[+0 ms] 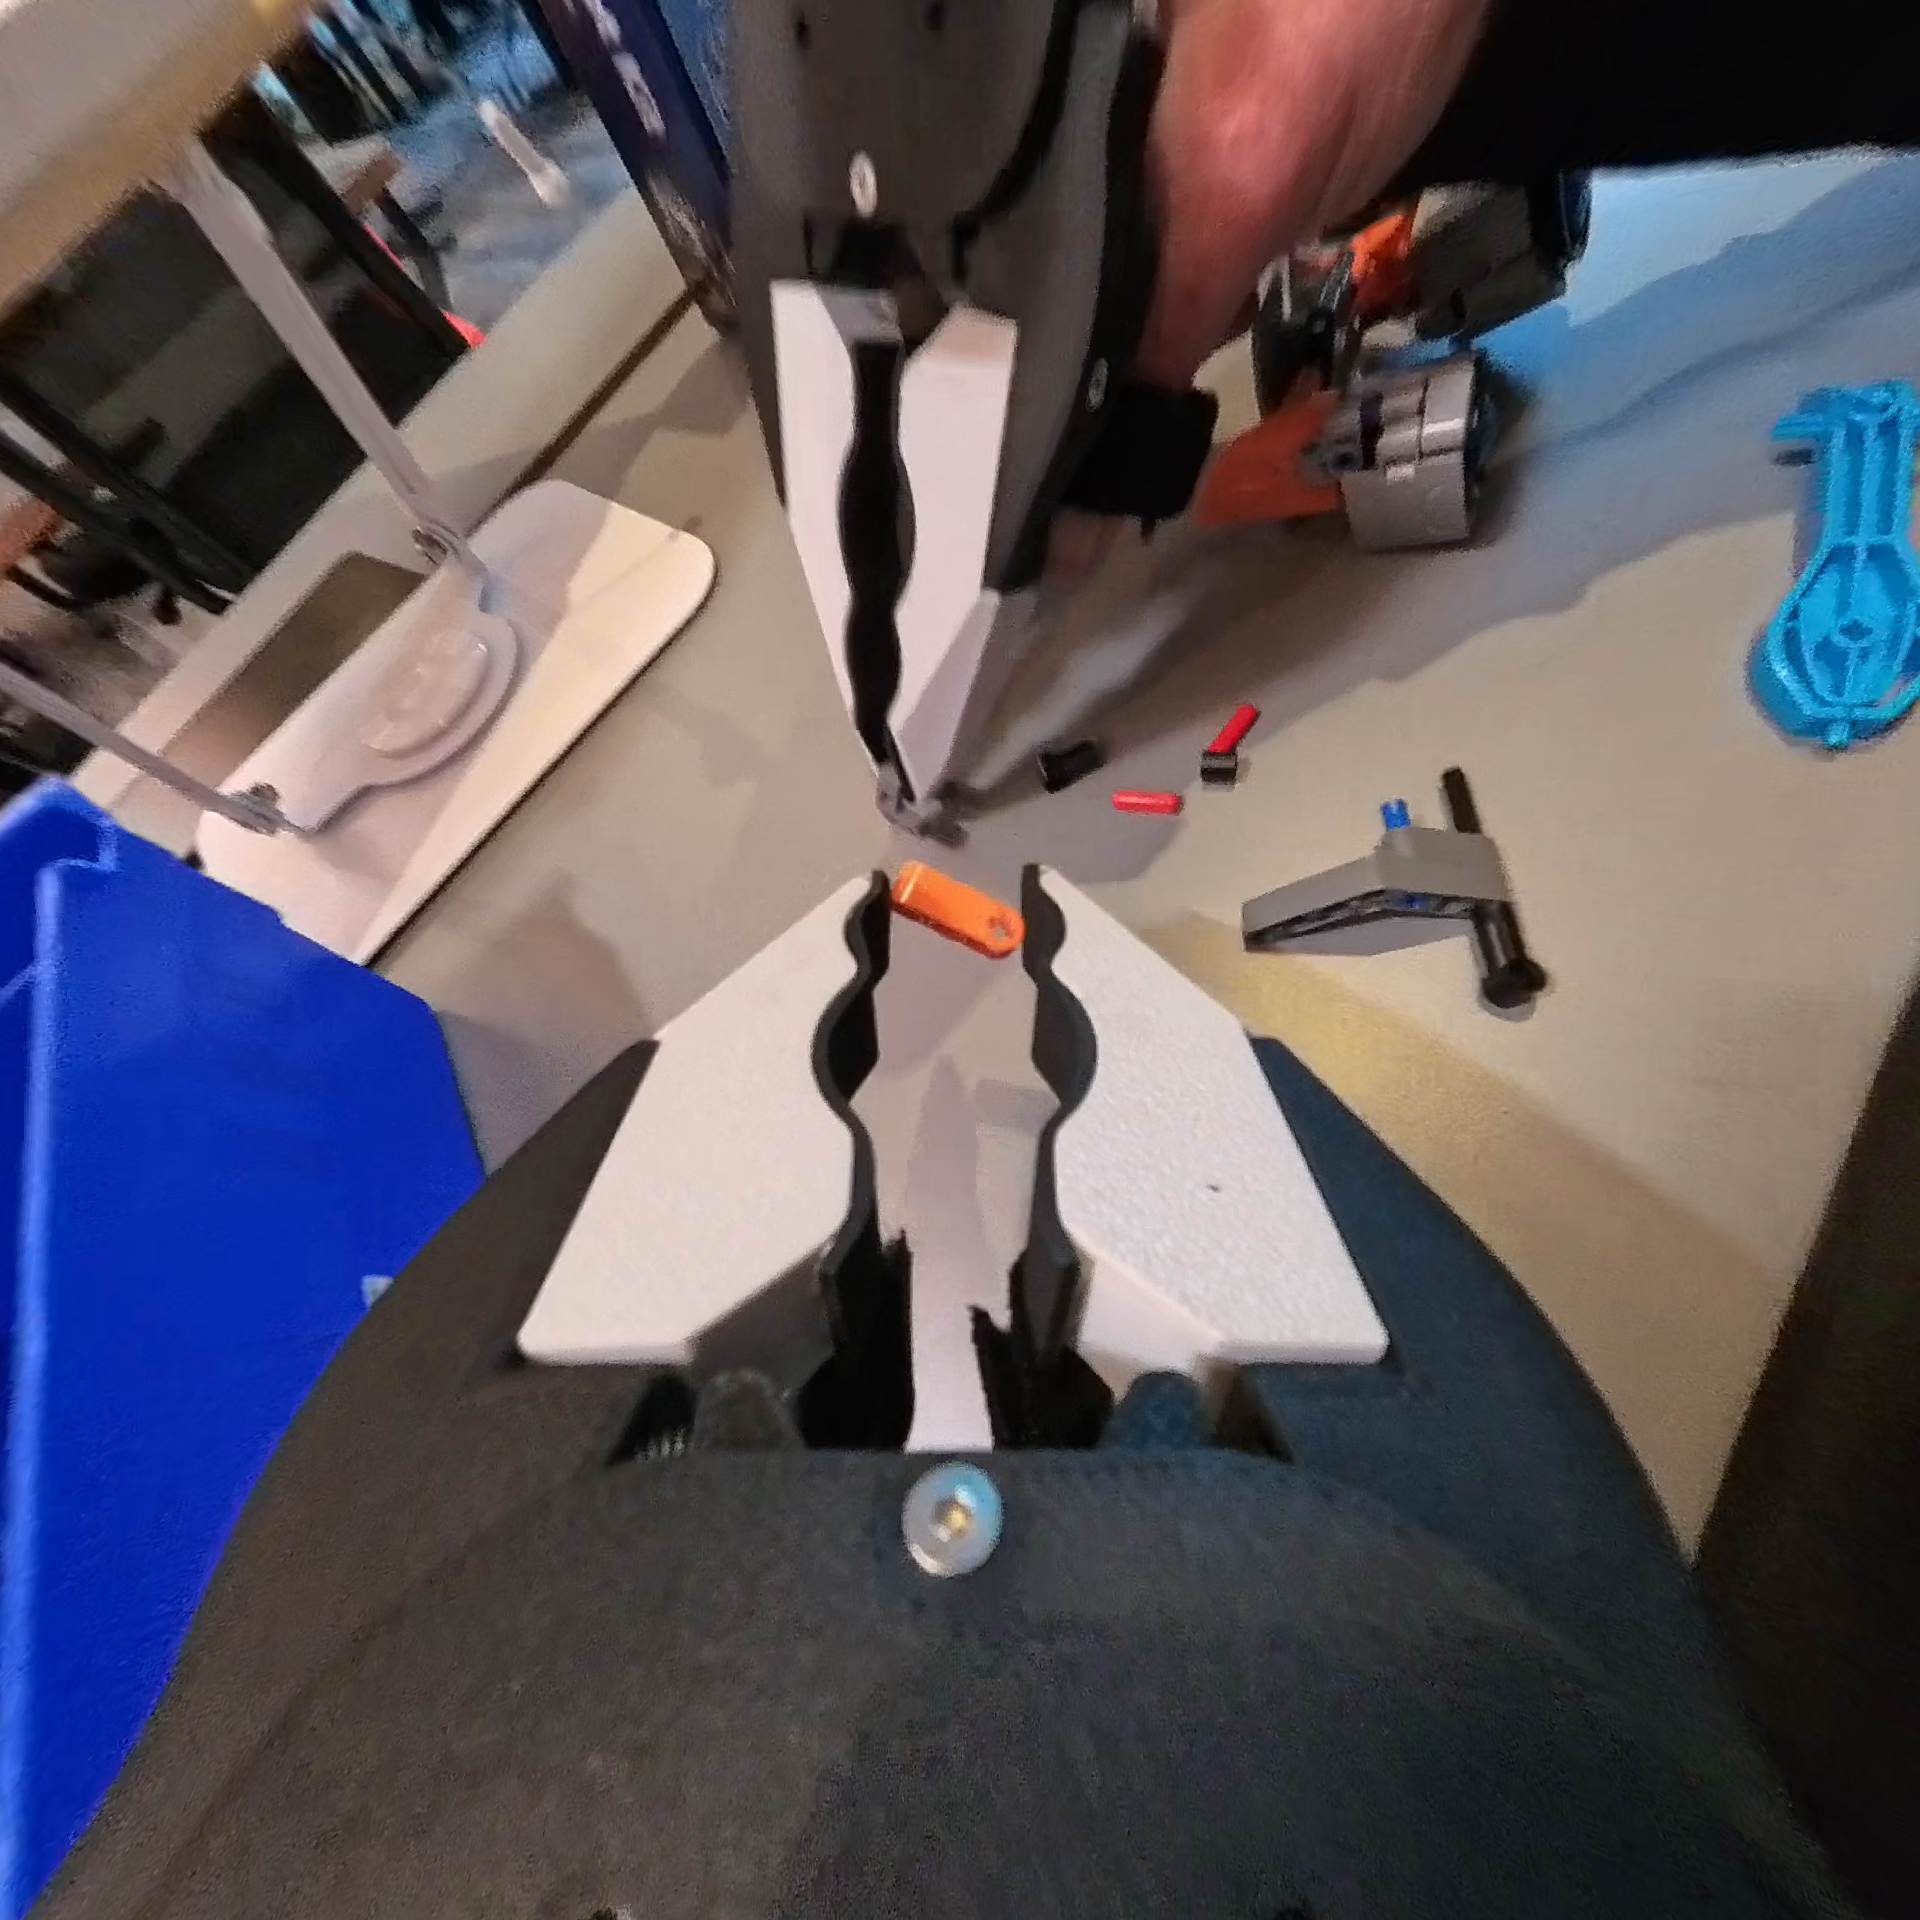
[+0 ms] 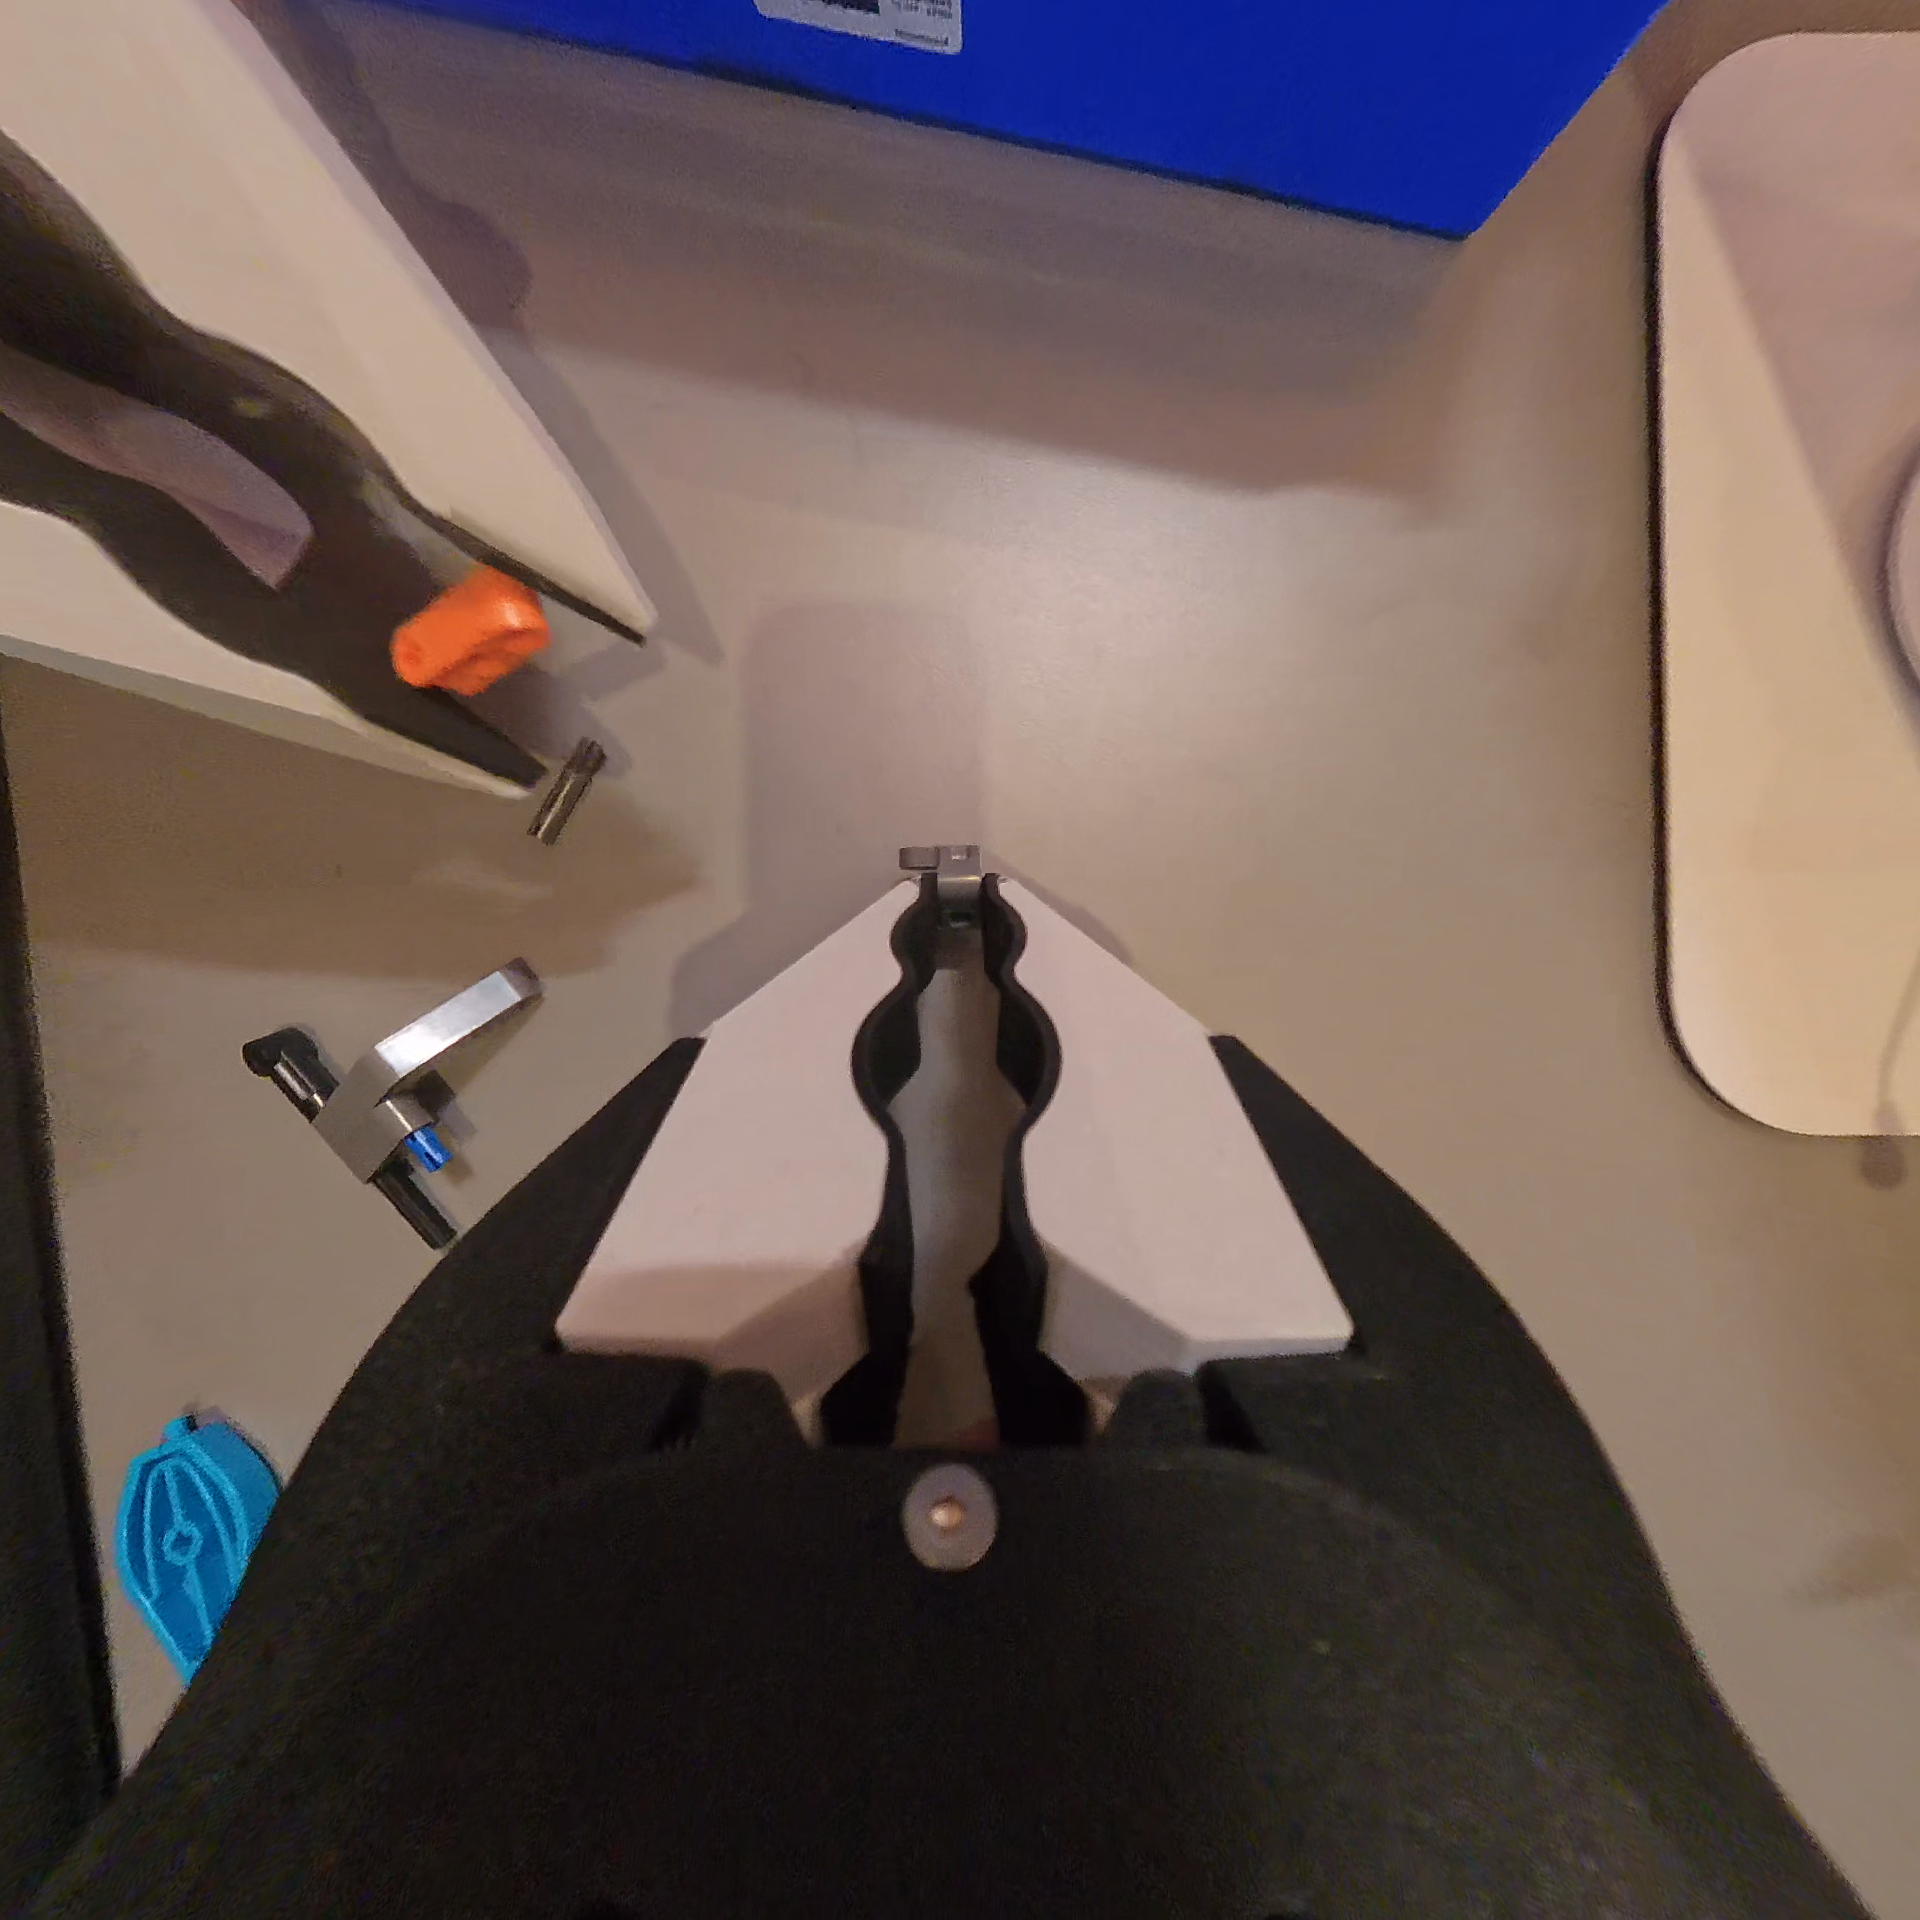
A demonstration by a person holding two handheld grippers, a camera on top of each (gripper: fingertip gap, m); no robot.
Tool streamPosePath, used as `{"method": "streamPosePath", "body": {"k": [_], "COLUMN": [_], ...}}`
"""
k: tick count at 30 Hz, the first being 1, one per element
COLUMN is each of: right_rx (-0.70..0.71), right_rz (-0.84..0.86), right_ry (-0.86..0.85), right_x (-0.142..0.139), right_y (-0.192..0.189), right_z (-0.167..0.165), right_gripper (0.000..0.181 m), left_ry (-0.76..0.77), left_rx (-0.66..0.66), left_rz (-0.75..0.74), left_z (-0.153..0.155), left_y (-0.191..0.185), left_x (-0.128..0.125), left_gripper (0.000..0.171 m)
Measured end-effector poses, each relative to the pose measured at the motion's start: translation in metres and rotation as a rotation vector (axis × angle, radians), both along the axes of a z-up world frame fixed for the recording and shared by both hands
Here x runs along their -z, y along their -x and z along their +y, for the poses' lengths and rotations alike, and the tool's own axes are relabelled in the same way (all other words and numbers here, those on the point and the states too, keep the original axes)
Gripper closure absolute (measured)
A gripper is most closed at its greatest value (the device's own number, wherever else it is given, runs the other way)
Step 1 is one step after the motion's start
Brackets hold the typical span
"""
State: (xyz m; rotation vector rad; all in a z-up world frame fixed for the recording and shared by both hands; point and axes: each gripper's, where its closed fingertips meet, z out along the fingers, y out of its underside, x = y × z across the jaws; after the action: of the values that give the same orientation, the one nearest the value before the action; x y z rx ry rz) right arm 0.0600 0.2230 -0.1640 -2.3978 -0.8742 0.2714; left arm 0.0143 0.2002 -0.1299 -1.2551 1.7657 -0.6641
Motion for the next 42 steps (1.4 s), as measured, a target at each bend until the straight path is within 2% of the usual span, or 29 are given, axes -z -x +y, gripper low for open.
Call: {"method": "streamPosePath", "body": {"k": [4, 11, 16, 20, 23, 27, 32, 38, 42], "right_rx": [-0.004, 0.003, -0.016, -0.025, -0.038, -0.069, -0.118, -0.146, -0.158], "right_rz": [0.045, 0.199, 0.351, 0.430, 0.498, 0.614, 0.709, 0.786, 0.790], "right_ry": [-0.034, -0.110, -0.210, -0.297, -0.363, -0.470, -0.605, -0.673, -0.695], "right_x": [-0.010, -0.034, -0.063, -0.084, -0.101, -0.131, -0.162, -0.178, -0.180], "right_y": [0.000, 0.002, 0.010, 0.011, 0.012, 0.014, 0.017, 0.019, 0.023], "right_z": [0.000, 0.005, 0.008, 0.009, 0.008, 0.003, -0.007, -0.015, -0.016], "right_gripper": [0.177, 0.176, 0.176, 0.176, 0.176, 0.176, 0.177, 0.177, 0.177], "left_ry": [0.013, 0.161, 0.199, 0.239, 0.287, 0.382, 0.654, 0.935, 1.009], "left_rx": [-0.008, -0.042, -0.046, -0.067, -0.076, -0.049, 0.044, 0.146, 0.222], "left_rz": [0.098, 0.207, 0.218, 0.175, 0.089, -0.126, -0.362, -0.489, -0.514], "left_z": [-0.001, 0.003, 0.004, 0.007, 0.010, 0.011, 0.009, 0.010, -0.003], "left_y": [-0.003, 0.002, 0.002, 0.001, -0.003, -0.011, -0.015, -0.016, -0.019], "left_x": [0.021, 0.045, 0.046, 0.039, 0.022, -0.028, -0.087, -0.116, -0.126], "left_gripper": [0.149, 0.149, 0.147, 0.134, 0.130, 0.137, 0.145, 0.147, 0.147]}}
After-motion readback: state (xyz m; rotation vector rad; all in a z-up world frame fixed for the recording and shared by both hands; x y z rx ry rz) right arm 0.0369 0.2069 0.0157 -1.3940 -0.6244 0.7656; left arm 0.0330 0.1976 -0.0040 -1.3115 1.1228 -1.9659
